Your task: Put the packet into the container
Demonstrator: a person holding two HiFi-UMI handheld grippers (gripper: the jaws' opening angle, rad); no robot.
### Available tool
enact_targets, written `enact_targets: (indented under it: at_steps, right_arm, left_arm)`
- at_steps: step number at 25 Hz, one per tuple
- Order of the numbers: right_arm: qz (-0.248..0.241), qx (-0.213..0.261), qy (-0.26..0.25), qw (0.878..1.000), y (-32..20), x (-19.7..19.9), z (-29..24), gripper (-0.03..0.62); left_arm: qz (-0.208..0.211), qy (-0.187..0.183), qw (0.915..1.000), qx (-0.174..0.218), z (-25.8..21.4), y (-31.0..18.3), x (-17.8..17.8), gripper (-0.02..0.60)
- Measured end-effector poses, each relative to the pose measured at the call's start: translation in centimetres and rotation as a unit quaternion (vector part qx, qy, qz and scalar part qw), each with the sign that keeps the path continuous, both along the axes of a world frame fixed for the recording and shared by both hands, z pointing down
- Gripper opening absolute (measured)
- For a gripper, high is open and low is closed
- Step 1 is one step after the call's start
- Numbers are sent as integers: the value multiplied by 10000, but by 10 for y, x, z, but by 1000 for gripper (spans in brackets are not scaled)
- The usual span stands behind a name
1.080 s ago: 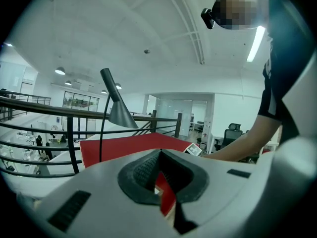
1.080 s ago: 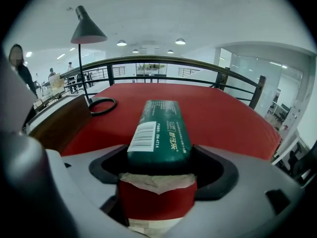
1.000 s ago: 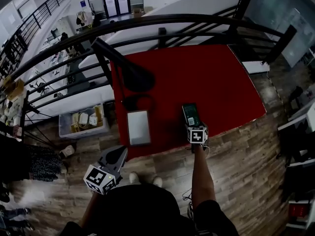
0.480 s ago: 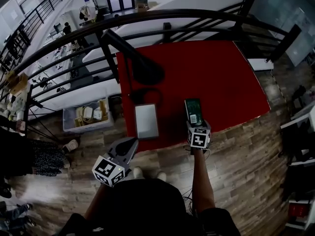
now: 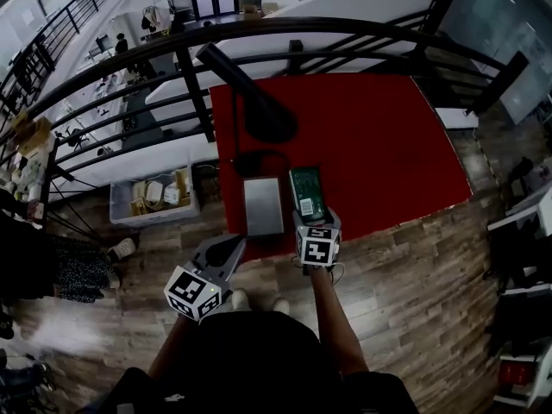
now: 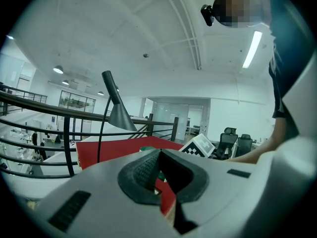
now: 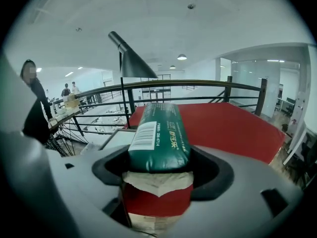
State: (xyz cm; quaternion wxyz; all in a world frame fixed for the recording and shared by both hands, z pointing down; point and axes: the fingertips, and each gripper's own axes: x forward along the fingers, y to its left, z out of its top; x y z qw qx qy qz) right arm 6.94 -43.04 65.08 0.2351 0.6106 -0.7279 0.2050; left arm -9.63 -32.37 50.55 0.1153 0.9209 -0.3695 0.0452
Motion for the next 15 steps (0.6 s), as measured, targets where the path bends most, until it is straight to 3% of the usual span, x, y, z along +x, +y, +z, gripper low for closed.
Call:
enact_targets:
  at_steps: [7, 15]
  right_arm:
    - [-334, -34, -93, 9994, 5, -84, -6, 374]
    - [-281, -326, 47, 9991, 15, -130, 11, 374]
  left_arm:
    - [-269, -20, 9996, 44, 3, 9, -33, 8]
    - [-545, -43, 9985, 5, 9, 21, -68, 8]
